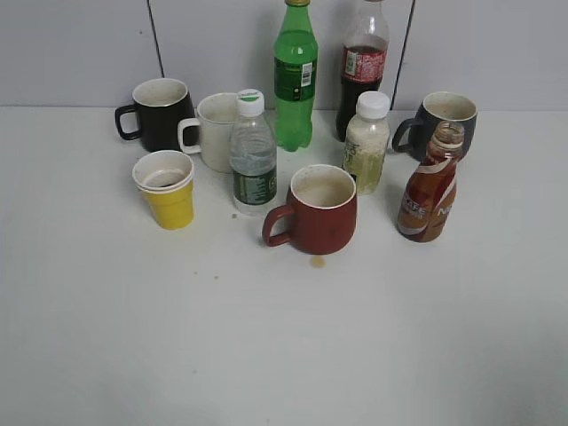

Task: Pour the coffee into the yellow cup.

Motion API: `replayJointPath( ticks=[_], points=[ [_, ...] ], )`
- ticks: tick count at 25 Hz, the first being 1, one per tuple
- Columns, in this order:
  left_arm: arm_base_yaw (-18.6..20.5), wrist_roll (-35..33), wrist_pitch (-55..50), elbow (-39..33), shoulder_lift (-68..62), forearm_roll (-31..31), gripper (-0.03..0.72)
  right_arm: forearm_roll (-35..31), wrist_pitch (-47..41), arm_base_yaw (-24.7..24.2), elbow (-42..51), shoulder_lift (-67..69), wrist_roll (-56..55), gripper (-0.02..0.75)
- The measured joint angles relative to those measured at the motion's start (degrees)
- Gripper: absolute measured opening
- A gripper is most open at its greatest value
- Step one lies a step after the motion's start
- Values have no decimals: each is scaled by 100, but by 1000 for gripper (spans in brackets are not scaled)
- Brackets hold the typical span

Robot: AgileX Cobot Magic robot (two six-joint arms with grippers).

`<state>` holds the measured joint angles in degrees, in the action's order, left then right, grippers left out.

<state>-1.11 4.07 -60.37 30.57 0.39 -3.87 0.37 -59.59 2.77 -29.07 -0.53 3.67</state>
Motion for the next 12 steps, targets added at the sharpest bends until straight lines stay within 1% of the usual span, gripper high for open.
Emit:
replayJointPath(
  ticks=[9,12],
  points=[
    [0,0,5,0,0,0,477,0,0,0,0,0,0,573],
    [0,0,5,0,0,0,459,0,0,0,0,0,0,573]
  ],
)
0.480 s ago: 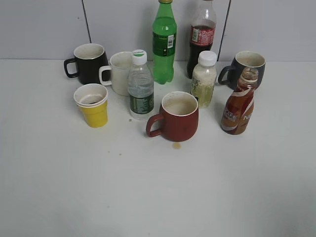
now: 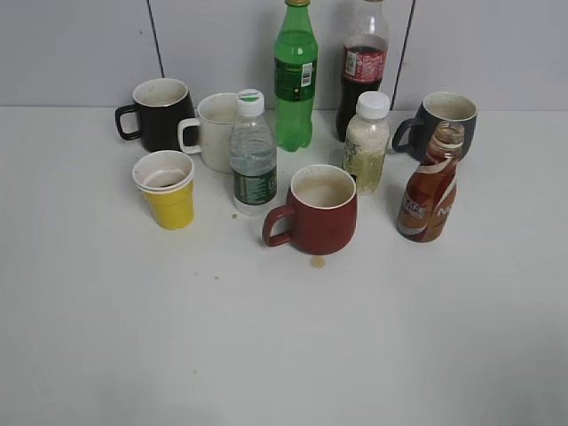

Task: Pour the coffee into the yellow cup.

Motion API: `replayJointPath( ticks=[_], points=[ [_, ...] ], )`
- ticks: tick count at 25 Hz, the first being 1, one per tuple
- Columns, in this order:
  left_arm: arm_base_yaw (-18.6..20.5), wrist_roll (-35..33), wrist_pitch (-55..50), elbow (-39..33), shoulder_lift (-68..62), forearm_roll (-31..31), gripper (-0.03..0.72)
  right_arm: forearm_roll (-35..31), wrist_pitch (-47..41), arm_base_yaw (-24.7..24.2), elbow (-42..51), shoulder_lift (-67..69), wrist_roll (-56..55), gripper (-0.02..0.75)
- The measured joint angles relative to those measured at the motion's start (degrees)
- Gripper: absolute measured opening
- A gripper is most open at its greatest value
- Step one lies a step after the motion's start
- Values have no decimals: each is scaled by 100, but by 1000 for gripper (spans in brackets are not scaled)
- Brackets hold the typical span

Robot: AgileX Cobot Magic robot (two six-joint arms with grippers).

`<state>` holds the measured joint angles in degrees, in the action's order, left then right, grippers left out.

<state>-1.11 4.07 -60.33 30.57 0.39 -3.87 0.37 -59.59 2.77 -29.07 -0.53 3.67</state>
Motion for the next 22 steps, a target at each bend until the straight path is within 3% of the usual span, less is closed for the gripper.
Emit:
replayJointPath(
  ticks=[22],
  points=[
    [0,0,0,0,0,0,398,0,0,0,0,0,0,573]
  ],
)
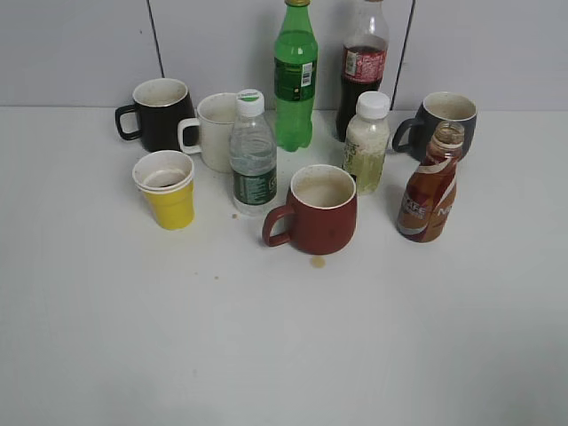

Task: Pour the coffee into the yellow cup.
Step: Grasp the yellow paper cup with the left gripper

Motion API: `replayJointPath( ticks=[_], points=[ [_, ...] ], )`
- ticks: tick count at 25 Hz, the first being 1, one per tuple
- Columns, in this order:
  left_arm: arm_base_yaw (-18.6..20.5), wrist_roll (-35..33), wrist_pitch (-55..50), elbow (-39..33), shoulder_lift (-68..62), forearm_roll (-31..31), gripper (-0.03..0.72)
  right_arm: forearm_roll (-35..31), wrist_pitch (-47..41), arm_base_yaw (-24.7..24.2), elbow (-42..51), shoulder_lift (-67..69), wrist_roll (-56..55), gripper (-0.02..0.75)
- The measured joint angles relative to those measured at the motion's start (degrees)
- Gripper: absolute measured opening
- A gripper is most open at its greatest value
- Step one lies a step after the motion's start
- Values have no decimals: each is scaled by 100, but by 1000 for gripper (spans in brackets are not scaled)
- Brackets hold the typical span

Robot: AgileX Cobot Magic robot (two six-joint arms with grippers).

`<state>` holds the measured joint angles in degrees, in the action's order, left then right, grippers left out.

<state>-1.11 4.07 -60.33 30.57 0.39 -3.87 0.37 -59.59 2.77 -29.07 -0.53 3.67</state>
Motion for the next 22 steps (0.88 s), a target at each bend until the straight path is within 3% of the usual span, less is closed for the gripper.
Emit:
replayJointPath(
  ticks=[16,22],
  points=[
    [-24,0,31,19,0,11,341,-37,72,0,-51,39,0,573],
    [-24,0,1462,117,-153,186,320,-578,1327,0,-153,676,2,573]
  ],
)
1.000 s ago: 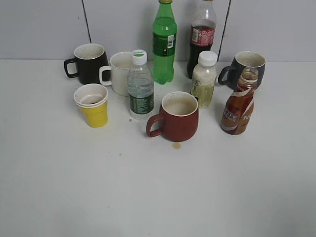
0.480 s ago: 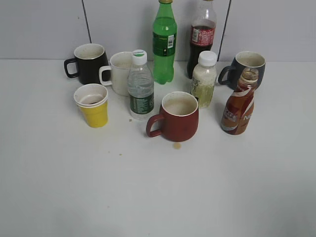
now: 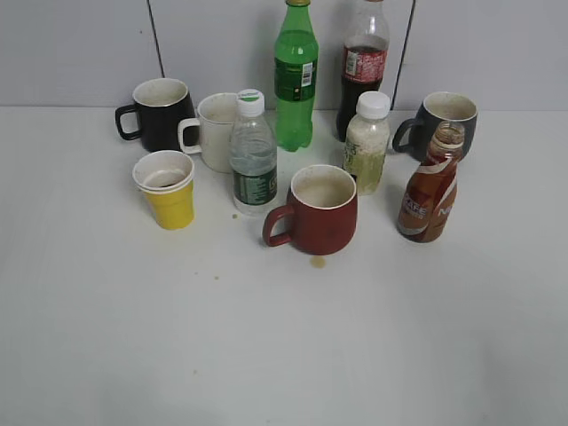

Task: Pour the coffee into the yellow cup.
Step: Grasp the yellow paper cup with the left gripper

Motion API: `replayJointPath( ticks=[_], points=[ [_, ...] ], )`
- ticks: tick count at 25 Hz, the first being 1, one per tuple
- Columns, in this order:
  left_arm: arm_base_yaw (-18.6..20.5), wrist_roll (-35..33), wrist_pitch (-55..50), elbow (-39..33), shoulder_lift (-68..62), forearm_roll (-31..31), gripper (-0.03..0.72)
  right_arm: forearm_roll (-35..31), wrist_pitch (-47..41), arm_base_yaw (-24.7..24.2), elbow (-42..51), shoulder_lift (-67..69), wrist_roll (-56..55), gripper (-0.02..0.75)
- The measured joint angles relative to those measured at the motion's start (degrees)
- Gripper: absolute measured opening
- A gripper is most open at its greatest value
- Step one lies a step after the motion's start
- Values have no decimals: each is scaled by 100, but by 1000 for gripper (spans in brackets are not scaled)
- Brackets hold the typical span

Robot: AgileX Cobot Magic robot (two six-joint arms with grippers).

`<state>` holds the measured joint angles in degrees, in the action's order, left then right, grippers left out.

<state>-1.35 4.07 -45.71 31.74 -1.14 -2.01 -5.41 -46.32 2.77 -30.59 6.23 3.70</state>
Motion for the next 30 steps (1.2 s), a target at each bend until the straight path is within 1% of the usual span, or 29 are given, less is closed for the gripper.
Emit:
replayJointPath(
  ticks=[1,2,3,4,7,9,11,13,15,16,18,19,21,22,24,28,30],
  points=[
    [0,0,903,-120,-202,24,317,-43,310,0,41,161,5,573],
    [0,0,1339,-217,-351,32,316,-71,640,0,105,333,11,573],
    [0,0,2067,-407,-645,32,316,-95,1018,22,192,473,16,573],
    [0,0,2344,-509,-825,38,316,-109,1341,76,278,628,44,573],
    [0,0,4095,-928,-1816,43,316,-122,2474,365,585,1079,355,573],
    [0,0,4753,-1034,-2406,0,316,-122,3105,615,682,1511,552,573],
    [0,0,5949,-1078,-3393,4,316,-122,3690,834,702,1990,609,573],
    [0,0,6587,-1078,-4071,4,314,-122,4365,1001,702,2560,644,573],
    [0,0,7727,-1078,-5253,-24,314,-164,4913,1090,702,3271,650,573],
    [0,0,7872,-1078,-5493,-40,314,-159,5190,1123,702,3578,609,573],
    [0,0,9004,-1078,-6580,-312,314,-159,5704,1227,702,4386,453,573],
    [0,0,9659,-1078,-7189,-576,314,-159,5969,1312,710,4676,385,573],
    [0,0,10100,-1078,-7558,-775,314,-147,6553,1518,715,5191,331,573],
    [0,0,10793,-1078,-8304,-1087,314,-131,6895,1637,715,5489,318,573],
    [0,0,11203,-1078,-8952,-1357,314,-28,7465,1801,715,6032,305,573],
    [0,0,11425,-1073,-9921,-1788,326,59,8381,1863,778,6994,300,573],
    [0,0,11436,-1073,-10267,-1947,370,75,8914,1863,913,7385,294,573]
  ],
)
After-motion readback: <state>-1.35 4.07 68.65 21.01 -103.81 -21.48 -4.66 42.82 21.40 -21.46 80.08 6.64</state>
